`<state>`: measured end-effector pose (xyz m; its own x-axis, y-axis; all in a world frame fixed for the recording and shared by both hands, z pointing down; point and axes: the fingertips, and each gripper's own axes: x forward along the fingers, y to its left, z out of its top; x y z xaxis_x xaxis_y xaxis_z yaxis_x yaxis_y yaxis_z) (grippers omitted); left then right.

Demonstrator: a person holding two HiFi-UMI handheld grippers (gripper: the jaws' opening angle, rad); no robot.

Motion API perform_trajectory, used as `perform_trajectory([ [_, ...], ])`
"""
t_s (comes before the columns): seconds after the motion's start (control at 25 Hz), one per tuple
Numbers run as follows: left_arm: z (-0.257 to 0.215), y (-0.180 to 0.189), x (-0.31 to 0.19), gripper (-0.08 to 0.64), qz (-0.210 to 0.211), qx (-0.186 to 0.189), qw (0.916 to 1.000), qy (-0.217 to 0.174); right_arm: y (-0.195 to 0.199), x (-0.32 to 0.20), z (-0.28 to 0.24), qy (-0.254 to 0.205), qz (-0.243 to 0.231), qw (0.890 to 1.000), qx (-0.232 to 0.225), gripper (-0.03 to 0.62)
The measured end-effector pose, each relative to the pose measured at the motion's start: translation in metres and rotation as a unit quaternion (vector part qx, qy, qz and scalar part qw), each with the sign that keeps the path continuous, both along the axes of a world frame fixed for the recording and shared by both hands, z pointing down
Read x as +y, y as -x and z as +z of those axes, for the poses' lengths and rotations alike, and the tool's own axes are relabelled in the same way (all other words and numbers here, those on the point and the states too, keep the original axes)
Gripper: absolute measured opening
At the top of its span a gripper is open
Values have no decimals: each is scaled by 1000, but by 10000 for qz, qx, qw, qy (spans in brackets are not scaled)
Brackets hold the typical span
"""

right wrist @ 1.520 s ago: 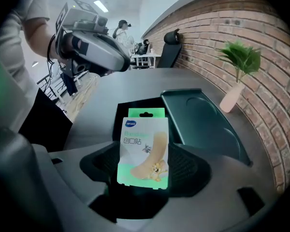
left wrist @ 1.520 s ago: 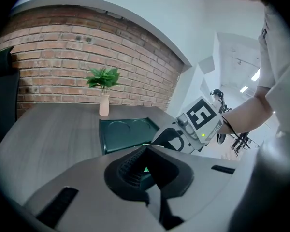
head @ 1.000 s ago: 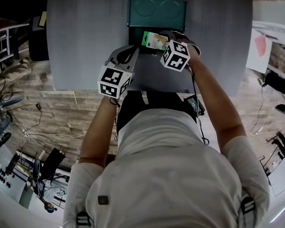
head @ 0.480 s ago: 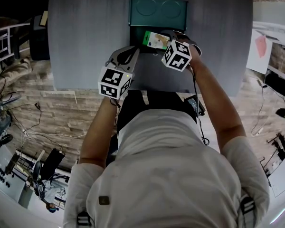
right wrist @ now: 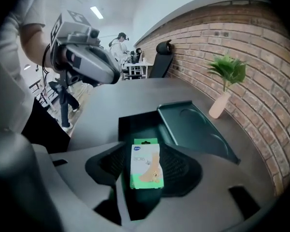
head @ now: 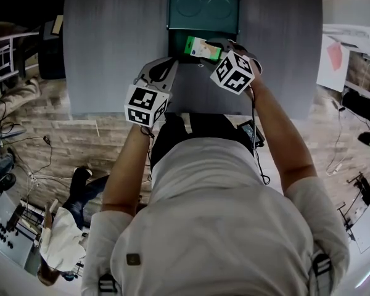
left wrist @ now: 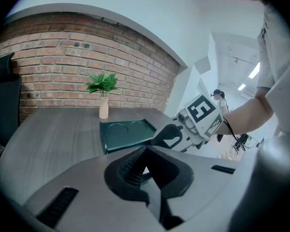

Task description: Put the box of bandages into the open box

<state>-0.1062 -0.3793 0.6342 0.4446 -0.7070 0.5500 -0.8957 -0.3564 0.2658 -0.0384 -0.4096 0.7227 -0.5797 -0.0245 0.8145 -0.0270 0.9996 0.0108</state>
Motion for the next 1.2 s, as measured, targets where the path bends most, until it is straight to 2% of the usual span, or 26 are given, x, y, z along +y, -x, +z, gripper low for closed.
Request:
perform_trajectory([
  [0.32, -24, 7, 26, 15, 165, 12, 9996, -220, 8, 23, -65, -270, 485, 9964, -647, 130],
  [0.44, -35, 11, 40, 15, 251, 13, 9992, -324, 16, 37, -95, -408, 692, 9917, -1002, 82],
  [0.56, -52, 17, 56, 15, 288, 35, 9984, -486, 26, 54, -127, -540, 903, 9853, -1344, 61],
  [0.68, -74, 22, 71, 15, 352, 69, 9970, -689, 33, 71, -159, -685, 1118, 9779, -1632, 46],
  [0.84, -112, 20, 96, 15, 528, 146, 9934, -1010, 41, 101, -207, -625, 1442, 9643, -2130, 33],
  [1.04, -159, 26, 133, 15, 746, 257, 9860, -1468, 50, 141, -246, -651, 1767, 9475, -2583, 26],
  [1.2, -198, 35, 161, 15, 862, 318, 9786, -1840, 50, 169, -275, -876, 2006, 9319, -2891, 23],
])
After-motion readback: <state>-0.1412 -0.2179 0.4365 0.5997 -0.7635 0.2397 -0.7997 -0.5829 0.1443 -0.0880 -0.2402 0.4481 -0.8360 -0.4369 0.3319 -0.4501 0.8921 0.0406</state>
